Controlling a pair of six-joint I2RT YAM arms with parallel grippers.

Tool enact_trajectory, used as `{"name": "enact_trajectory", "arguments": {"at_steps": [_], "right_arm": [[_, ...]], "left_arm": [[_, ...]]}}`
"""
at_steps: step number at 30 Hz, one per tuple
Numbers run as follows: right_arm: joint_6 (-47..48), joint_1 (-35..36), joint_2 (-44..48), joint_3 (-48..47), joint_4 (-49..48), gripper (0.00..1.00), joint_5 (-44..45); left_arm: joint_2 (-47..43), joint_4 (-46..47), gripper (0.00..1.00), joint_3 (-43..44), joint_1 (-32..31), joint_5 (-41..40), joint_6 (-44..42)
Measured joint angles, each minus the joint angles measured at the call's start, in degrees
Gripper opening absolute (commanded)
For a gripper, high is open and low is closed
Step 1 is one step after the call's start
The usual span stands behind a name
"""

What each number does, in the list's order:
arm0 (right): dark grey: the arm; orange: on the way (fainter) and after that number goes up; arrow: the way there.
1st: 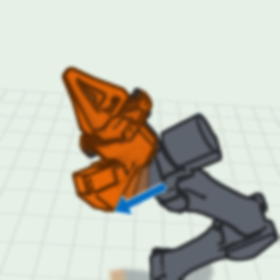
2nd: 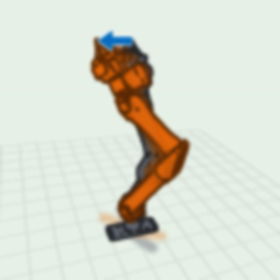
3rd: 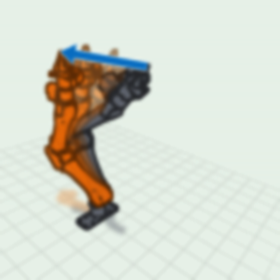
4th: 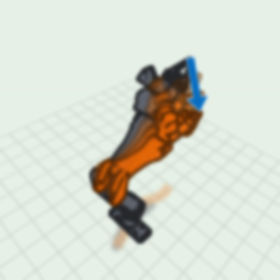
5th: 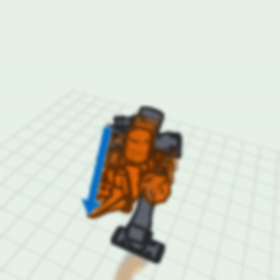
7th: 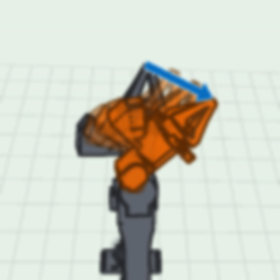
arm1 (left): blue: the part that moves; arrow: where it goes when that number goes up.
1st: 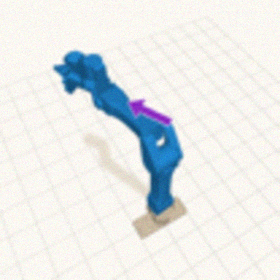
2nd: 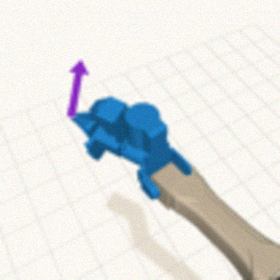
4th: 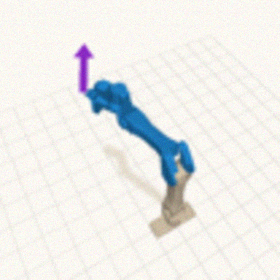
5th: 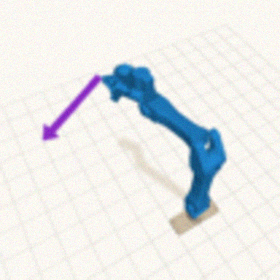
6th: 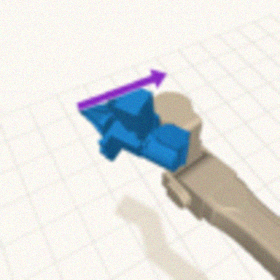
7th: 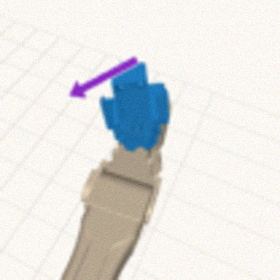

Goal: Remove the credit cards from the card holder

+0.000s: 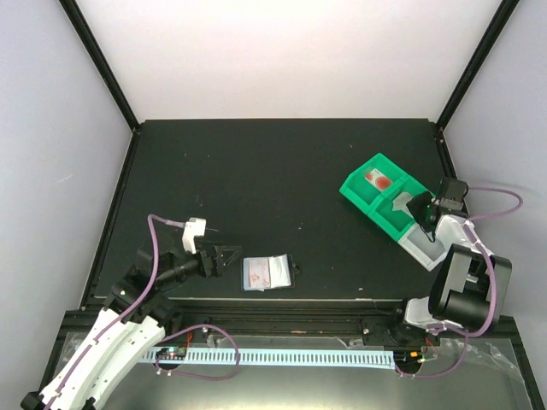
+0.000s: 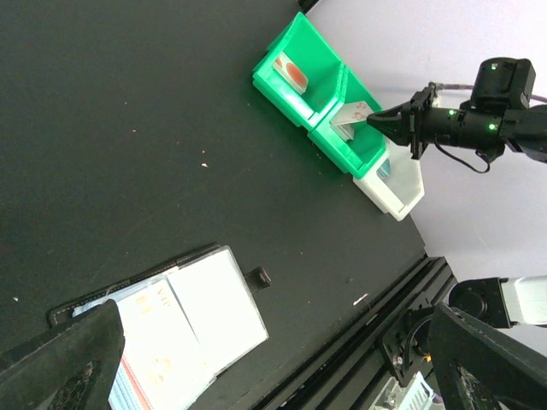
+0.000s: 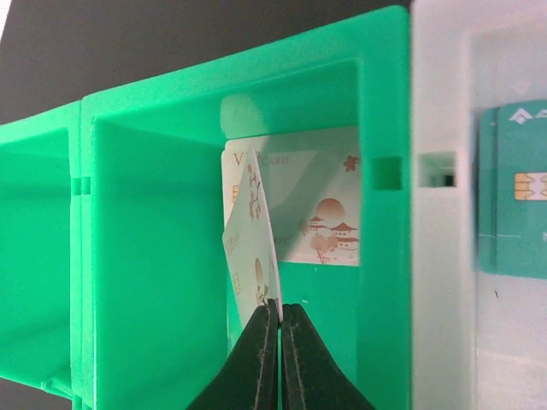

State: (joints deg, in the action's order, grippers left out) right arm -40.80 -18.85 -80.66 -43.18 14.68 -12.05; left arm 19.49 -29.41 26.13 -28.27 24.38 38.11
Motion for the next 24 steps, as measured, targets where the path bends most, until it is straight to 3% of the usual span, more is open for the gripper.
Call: {"name": "enact_trajectory", "arguments": {"at_steps": [10, 24], "right_arm": [[-10.1, 0.0, 6.8, 8.2, -11.7, 0.01, 3.8], [-17.1, 0.5, 5.4, 12.2, -23.8, 0.01, 4.9]], "left_arm": [[0.0, -0.4, 0.99, 0.0, 0.0, 0.0, -0.6], [0.0, -0.5, 0.99, 0.0, 0.0, 0.0, -1.5]]}}
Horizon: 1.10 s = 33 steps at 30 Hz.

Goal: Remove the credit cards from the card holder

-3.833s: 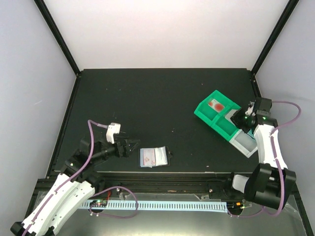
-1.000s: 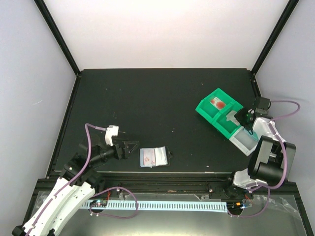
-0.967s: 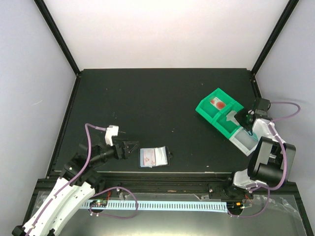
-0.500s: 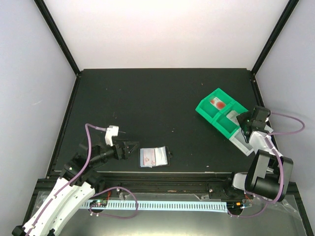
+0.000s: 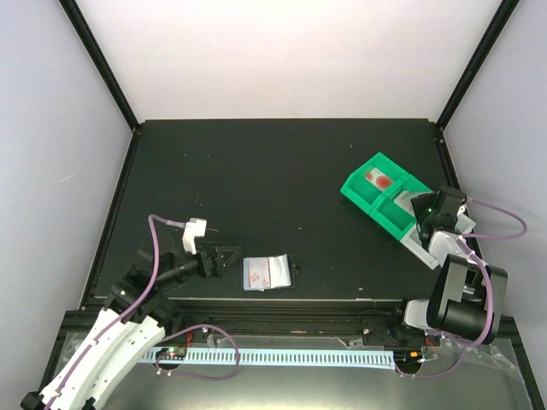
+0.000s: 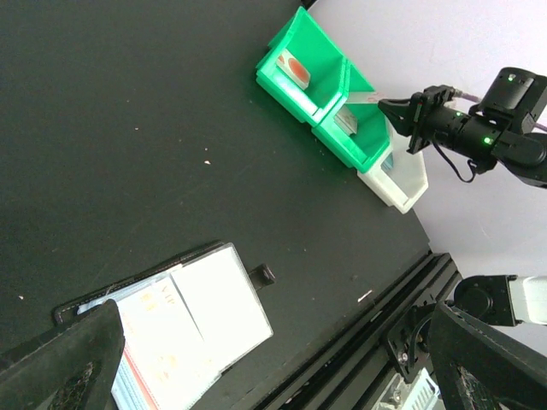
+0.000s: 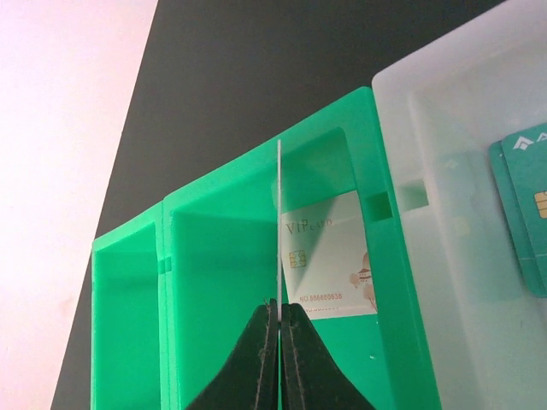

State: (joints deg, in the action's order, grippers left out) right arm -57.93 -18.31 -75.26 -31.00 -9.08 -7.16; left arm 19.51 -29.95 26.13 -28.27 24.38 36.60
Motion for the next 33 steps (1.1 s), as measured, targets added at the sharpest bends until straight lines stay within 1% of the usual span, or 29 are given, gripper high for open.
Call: {"name": "enact_trajectory", "arguments": {"at_steps": [9, 17, 23, 28, 33], "right_arm": [[-1.4, 1.7, -2.3, 0.0, -2.1, 0.01, 2.5], [-1.3, 3.7, -4.1, -1.0, -1.1, 0.02, 5.8], [-1.2, 4.8, -5.6, -3.2, -0.2, 0.13, 7.2], [-1.6, 5.2, -5.7, -4.3, 2.1, 0.24, 8.3], [-1.6, 5.2, -5.7, -6.6, 6.4, 0.28, 8.8]], "left_arm": [[0.5, -0.1, 0.99, 0.0, 0.0, 0.0, -0.6], [0.5, -0.1, 0.99, 0.0, 0.0, 0.0, -0.7], [0.5, -0.2, 0.99, 0.0, 0.0, 0.0, -1.0], [0.5, -0.2, 0.99, 0.0, 0.0, 0.0, -1.0], [0.5, -0.2, 0.99, 0.0, 0.0, 0.0, -1.1]]}}
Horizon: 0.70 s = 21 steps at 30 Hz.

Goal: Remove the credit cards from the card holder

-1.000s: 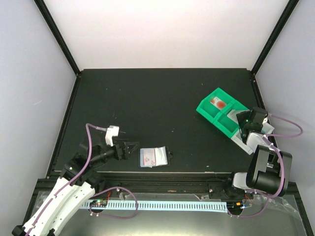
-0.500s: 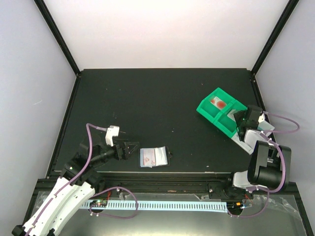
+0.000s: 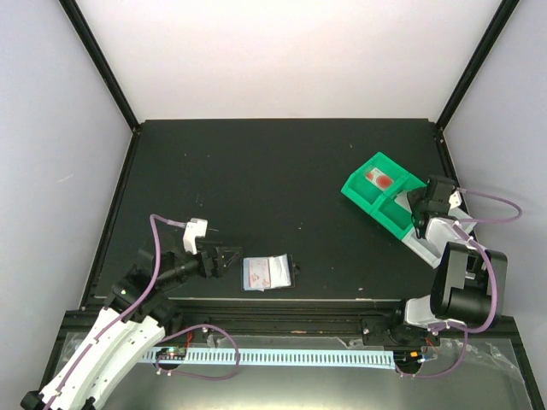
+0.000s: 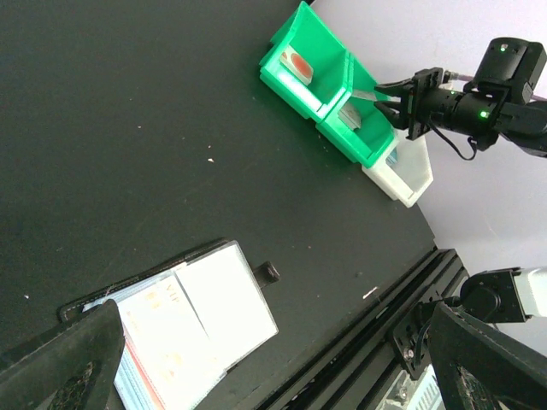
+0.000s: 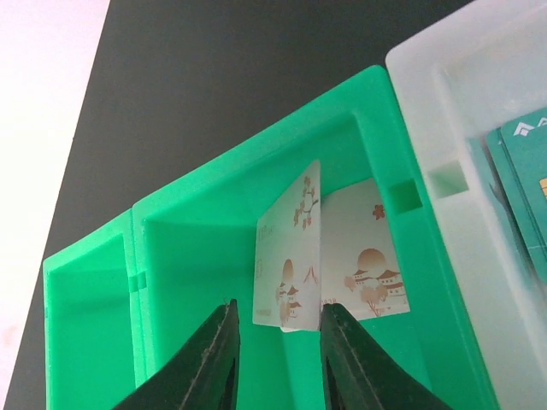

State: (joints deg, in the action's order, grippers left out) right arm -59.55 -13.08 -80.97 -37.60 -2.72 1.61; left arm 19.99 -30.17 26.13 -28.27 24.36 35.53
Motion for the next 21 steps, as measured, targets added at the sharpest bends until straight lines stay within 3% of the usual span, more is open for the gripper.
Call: {"name": "enact_trajectory", "arguments": {"at_steps": [11, 21], "right_arm": [[0.5, 0.0, -1.2, -3.6, 6.9, 0.38, 1.0], [5.8, 0.0, -0.3, -9.5, 15.1, 0.40, 0.7]], "left_arm": [[0.0, -0.2, 0.99, 0.0, 0.0, 0.0, 0.0], [1.9, -1.6, 0.99, 0.0, 0.0, 0.0, 0.2]]}}
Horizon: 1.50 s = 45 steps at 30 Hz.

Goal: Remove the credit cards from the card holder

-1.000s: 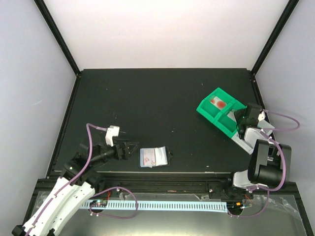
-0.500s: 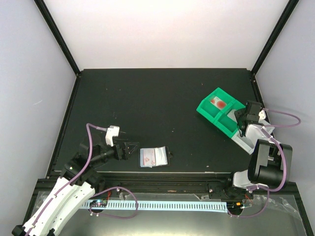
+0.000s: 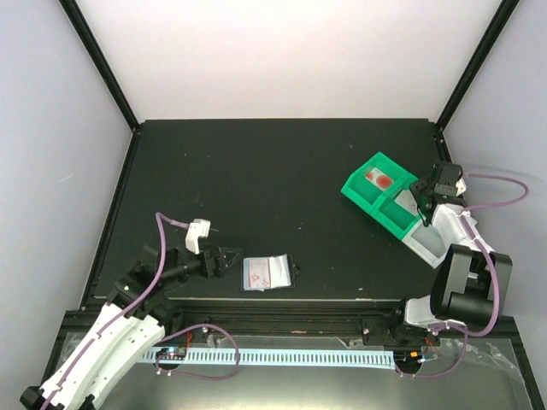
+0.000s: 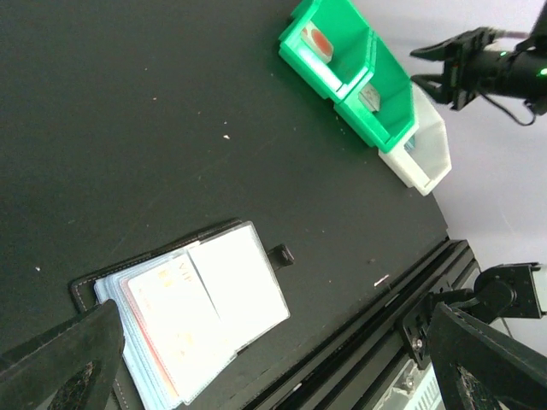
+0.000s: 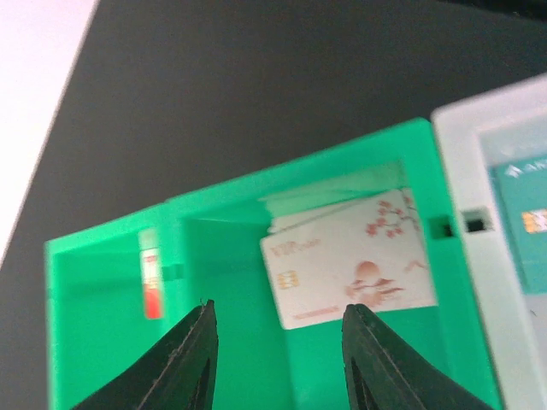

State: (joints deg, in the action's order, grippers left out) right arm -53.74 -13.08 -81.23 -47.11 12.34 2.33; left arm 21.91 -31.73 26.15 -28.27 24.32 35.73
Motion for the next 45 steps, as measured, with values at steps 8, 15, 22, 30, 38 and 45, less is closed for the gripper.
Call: {"name": "enact_trajectory", "arguments": {"at_steps": [8, 15, 22, 30, 38, 45], "right_arm": [[8.2, 0.0, 4.1, -6.2, 5.9, 0.40, -7.4], [14.0, 2.3, 10.8, -5.5, 10.4, 0.39, -14.6], [17.4, 9.9, 16.6, -1.5, 13.0, 0.38, -20.1], [16.0, 26.1, 20.6, 3.1, 13.0, 0.36, -22.1], [8.9, 46.3, 20.2, 7.1, 8.4, 0.34, -20.5], [3.0, 59.4, 14.2, 7.3, 2.8, 0.32, -18.4]], "left_arm": [[4.3, -1.4, 0.98, 0.9, 0.0, -0.1, 0.3], [9.7, -1.8, 0.94, 2.0, 0.0, 0.2, 0.3], [14.4, -1.2, 0.89, 2.0, 0.0, 1.5, 0.9], [16.8, 3.4, 0.89, -1.6, 0.0, 3.7, 3.7], [16.2, 10.8, 0.92, -8.7, 0.0, 7.4, 8.3], [11.7, 10.5, 0.94, -8.8, 0.0, 6.9, 8.7]]}}
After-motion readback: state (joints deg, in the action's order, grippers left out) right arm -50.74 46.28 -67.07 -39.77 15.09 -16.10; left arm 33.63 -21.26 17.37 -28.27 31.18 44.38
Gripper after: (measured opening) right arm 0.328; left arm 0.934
